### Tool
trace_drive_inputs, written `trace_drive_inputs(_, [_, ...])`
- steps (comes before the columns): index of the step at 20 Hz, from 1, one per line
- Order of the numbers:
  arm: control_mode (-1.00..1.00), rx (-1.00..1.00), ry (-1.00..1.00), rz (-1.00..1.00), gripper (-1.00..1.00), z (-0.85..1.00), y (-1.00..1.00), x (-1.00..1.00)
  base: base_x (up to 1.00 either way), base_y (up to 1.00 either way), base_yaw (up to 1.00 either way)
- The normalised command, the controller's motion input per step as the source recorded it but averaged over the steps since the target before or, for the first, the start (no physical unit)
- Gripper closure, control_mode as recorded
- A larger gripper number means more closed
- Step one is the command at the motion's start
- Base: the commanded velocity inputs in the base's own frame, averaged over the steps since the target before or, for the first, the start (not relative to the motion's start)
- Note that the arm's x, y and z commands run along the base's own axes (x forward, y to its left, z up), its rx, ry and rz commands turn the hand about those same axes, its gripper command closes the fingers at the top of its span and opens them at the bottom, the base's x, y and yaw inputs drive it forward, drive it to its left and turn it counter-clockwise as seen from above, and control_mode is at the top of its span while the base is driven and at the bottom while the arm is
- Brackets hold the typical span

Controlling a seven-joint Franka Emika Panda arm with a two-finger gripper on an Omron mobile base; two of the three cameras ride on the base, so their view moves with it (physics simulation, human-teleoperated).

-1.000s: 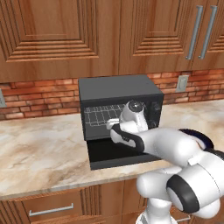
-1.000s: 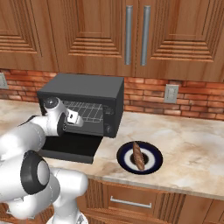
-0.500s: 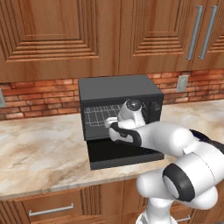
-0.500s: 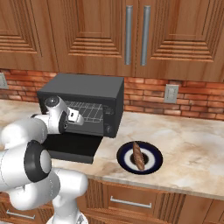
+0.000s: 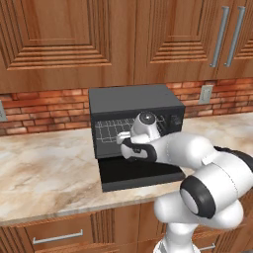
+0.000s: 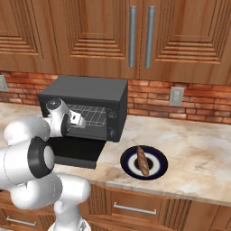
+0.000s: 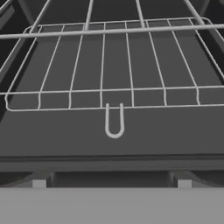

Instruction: Pull the toaster oven rack outwards. Pick up the baguette from the plate and place it on the toaster oven rack. Close the toaster oven door fully and set the temperature to the lowest setting.

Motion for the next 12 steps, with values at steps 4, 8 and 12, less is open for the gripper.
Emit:
trace_drive_inputs(4, [-1.0, 0.0, 0.0, 0.0, -1.0, -0.13, 0.0, 0.08, 0.0, 0.0, 0.0])
trace_drive_inputs(8, [-1.0, 0.0, 0.0, 0.0, -1.0, -0.16, 0.0, 0.05, 0.0, 0.0, 0.0])
trace_drive_inputs(12, [-1.0, 0.0, 0.0, 0.0, -1.0, -0.14, 0.0, 0.14, 0.0, 0.0, 0.0])
